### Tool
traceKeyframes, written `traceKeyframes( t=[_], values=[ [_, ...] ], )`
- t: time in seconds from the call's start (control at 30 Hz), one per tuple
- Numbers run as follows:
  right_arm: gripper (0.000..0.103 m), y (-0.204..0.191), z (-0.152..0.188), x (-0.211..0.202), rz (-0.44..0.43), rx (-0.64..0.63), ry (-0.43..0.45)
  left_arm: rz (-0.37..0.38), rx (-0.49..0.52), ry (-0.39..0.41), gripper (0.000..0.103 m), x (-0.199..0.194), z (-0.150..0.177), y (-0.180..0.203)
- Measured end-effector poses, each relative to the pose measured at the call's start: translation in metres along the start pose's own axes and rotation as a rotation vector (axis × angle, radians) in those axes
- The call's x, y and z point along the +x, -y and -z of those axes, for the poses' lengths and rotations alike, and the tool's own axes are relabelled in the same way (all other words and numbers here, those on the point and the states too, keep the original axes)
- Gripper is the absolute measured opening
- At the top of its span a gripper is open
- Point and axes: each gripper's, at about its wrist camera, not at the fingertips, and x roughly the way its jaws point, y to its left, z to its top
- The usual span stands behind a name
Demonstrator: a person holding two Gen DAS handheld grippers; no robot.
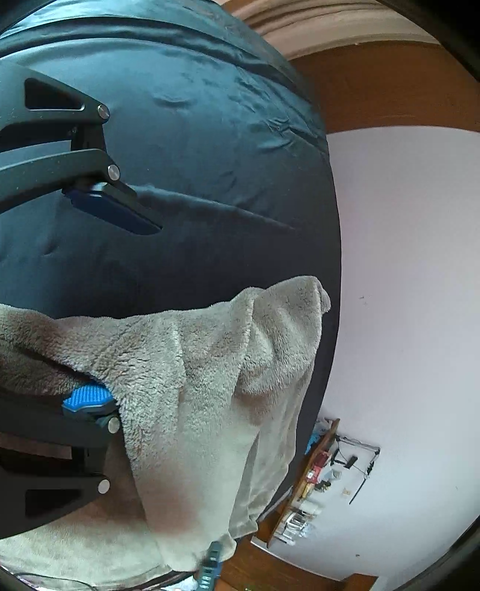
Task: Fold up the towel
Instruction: 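Open the right gripper and release the folded blanket edge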
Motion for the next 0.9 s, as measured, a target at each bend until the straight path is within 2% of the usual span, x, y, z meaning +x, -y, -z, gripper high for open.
traceKeyframes(
  t=[0.1,0.17,0.27,0.43,0.57,0.63,0.67,0.7,0.73,0.77,0.8,0.9],
  values=[
    [0.072,-0.014,-0.019,-0.025,-0.017,-0.007,0.093,0.035,-0.035,-0.007,0.075,0.002,0.0,-0.006],
    [0.078,-0.037,-0.035,-0.04,-0.06,-0.046,0.158,0.053,-0.057,-0.011,0.075,0.004,-0.001,-0.01],
    [0.079,-0.1,-0.058,-0.045,-0.211,-0.169,0.176,0.057,-0.07,-0.012,0.075,0.004,-0.001,-0.013],
    [0.079,-0.209,-0.077,-0.03,-0.453,-0.368,0.119,0.038,-0.096,-0.003,0.075,0.002,0.002,-0.017],
    [0.079,-0.282,-0.082,-0.002,-0.553,-0.513,0.046,0.027,-0.123,-0.003,0.075,0.0,0.003,-0.024],
    [0.079,-0.306,-0.082,0.021,-0.583,-0.55,-0.038,0.017,-0.133,-0.005,0.075,0.0,0.003,-0.028],
    [0.069,-0.316,-0.081,0.031,-0.604,-0.564,-0.077,0.011,-0.139,-0.008,0.075,0.0,0.004,-0.029],
    [0.044,-0.321,-0.08,0.037,-0.64,-0.566,-0.106,0.008,-0.142,-0.009,0.075,0.0,0.004,-0.029],
    [0.034,-0.326,-0.078,0.042,-0.676,-0.568,-0.135,0.005,-0.145,-0.009,0.075,0.0,0.004,-0.03],
    [0.019,-0.331,-0.078,0.046,-0.703,-0.57,-0.151,0.0,-0.145,-0.009,0.075,0.0,0.004,-0.03],
    [0.012,-0.334,-0.08,0.043,-0.705,-0.571,-0.127,-0.007,-0.148,-0.009,0.075,0.0,0.004,-0.03],
    [0.01,-0.343,-0.093,0.039,-0.668,-0.545,-0.053,-0.026,-0.159,-0.011,0.075,0.0,0.004,-0.032]
  ],
)
